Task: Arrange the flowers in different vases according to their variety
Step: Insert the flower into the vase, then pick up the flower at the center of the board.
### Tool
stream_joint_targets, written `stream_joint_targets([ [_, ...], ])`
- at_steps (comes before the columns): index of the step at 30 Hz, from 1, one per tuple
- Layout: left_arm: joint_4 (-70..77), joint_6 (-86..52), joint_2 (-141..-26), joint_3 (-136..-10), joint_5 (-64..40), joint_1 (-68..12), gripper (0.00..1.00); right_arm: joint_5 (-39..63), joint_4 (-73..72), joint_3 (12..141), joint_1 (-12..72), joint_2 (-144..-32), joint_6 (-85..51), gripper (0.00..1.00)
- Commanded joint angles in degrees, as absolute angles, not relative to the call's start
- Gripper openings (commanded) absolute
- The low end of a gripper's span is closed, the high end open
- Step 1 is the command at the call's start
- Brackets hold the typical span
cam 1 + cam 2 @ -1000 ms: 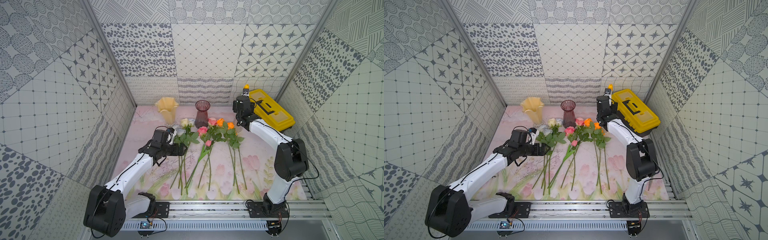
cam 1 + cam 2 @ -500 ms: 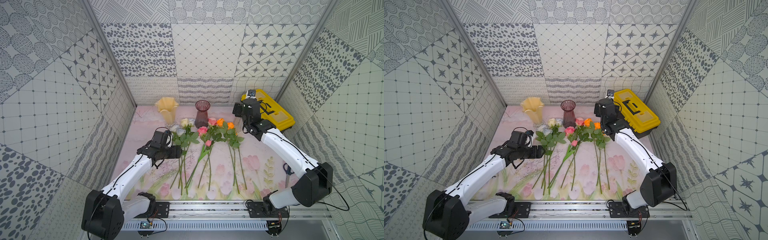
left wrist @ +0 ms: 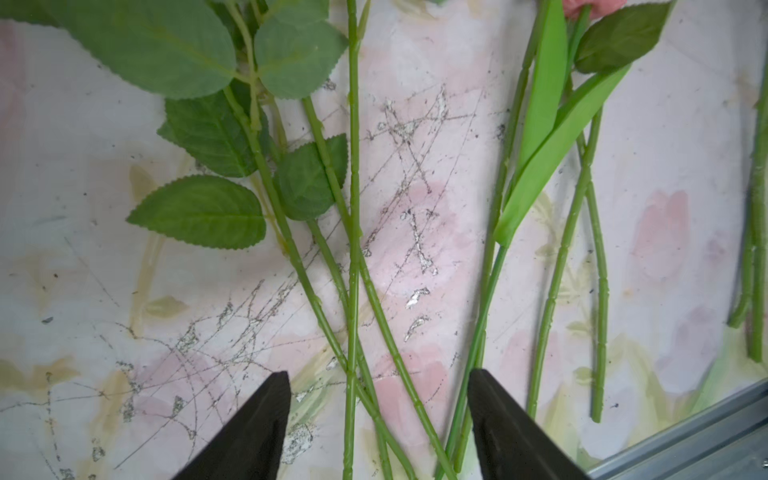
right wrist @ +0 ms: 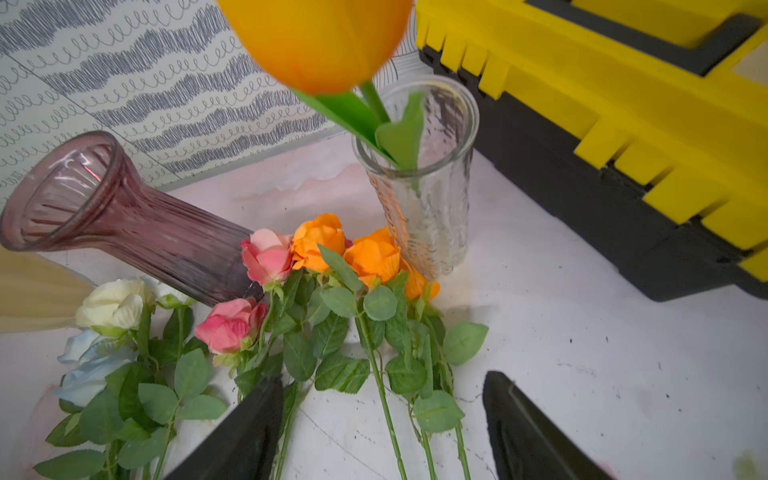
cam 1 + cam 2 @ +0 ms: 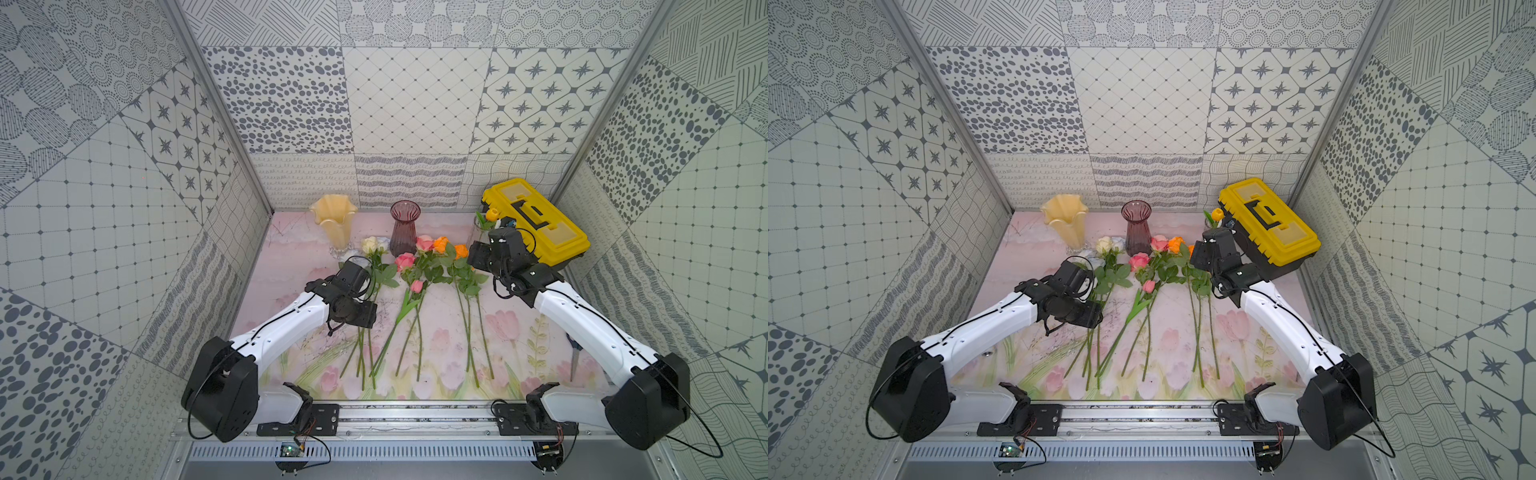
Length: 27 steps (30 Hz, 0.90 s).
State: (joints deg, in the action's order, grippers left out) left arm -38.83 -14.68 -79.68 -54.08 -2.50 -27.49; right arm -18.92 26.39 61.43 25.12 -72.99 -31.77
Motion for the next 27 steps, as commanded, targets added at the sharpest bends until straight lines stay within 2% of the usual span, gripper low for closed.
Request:
stream_joint_targets([
  [1, -43.01, -11.85, -86.97, -59.19, 1.98, -29.41, 0.64, -17.31, 26.45, 59.46, 25.52, -69.37, -35.35, 0.8],
  [13, -47.25, -11.43, -95.8, -62.06, 3.65, -30.46, 0.38, -18.02, 28.61, 56.42, 25.5, -65.2, -37.5, 0.75],
  [27, -46.24, -9.76, -102.99, -65.12, 4.82, -30.42, 0.28, -18.56, 28.9, 54.21, 25.52, -62.45, -39.36, 0.71],
])
